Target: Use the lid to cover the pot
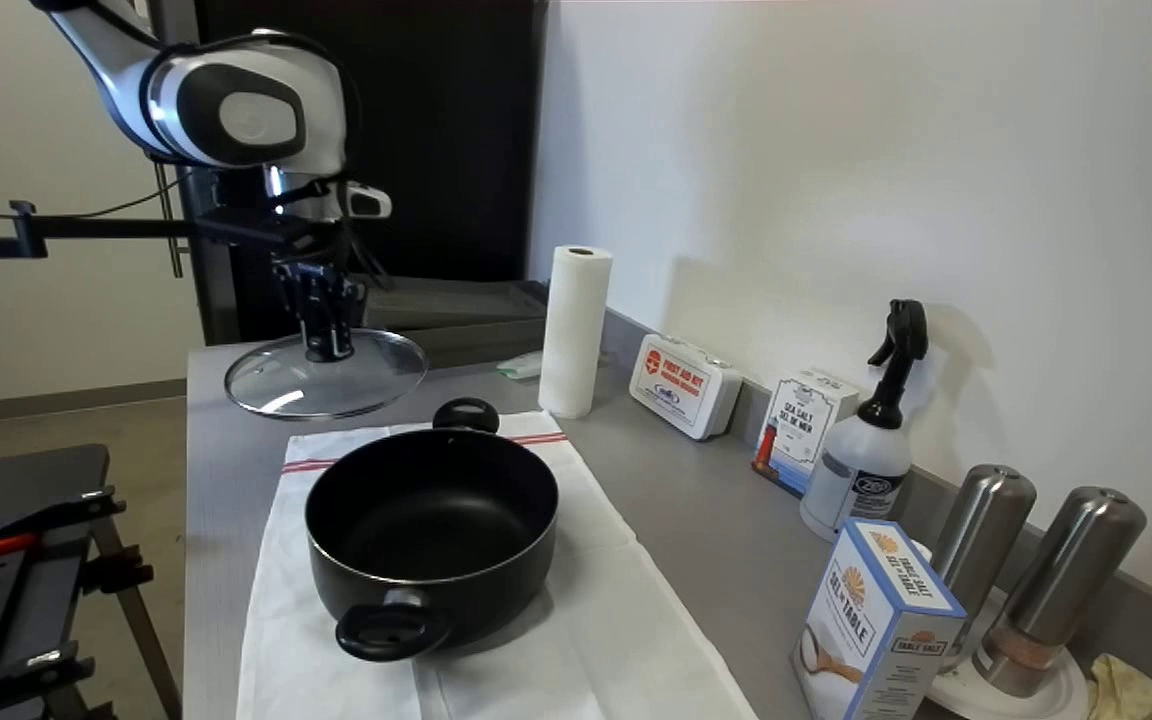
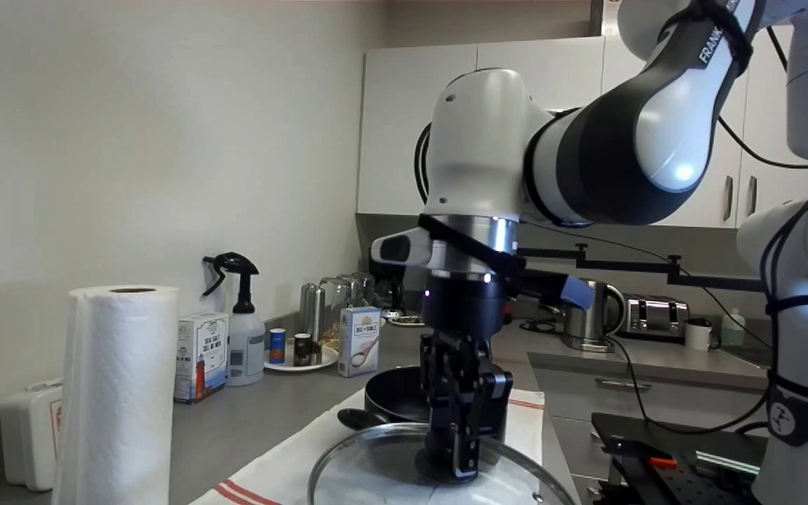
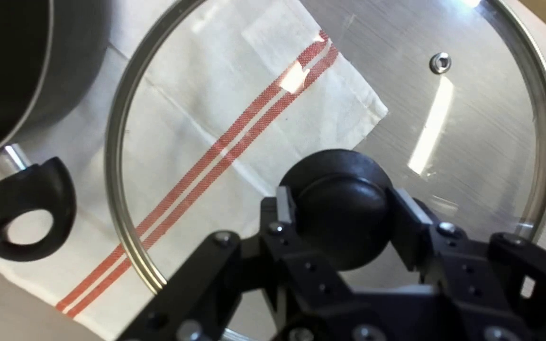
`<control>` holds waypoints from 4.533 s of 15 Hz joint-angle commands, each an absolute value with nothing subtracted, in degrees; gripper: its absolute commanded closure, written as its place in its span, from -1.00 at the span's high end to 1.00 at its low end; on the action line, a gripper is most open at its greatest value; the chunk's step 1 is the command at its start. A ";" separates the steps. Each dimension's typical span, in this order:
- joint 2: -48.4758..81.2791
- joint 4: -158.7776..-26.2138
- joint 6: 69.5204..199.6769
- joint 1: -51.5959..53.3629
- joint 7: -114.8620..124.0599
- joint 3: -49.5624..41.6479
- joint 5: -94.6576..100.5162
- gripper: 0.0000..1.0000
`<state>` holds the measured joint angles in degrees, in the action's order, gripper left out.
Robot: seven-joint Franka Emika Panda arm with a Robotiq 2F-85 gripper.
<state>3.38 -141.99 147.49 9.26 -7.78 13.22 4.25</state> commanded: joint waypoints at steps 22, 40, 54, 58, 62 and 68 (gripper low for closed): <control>-6.16 -141.81 140.94 -3.94 -3.75 -3.16 9.99 -0.50; 1.61 -137.28 140.77 -5.13 -1.04 -4.56 10.84 -0.50; 8.14 -132.09 141.26 -4.68 0.03 -5.35 10.54 -0.50; 8.04 -132.80 141.54 -4.58 -0.21 -5.29 10.33 -0.50; 7.84 -133.25 141.84 -4.41 -0.63 -5.01 9.84 -0.50; 7.93 -133.51 142.16 -4.14 -1.21 -4.48 9.06 -0.50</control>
<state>8.86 -133.35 142.03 -4.62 -1.22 -4.71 9.68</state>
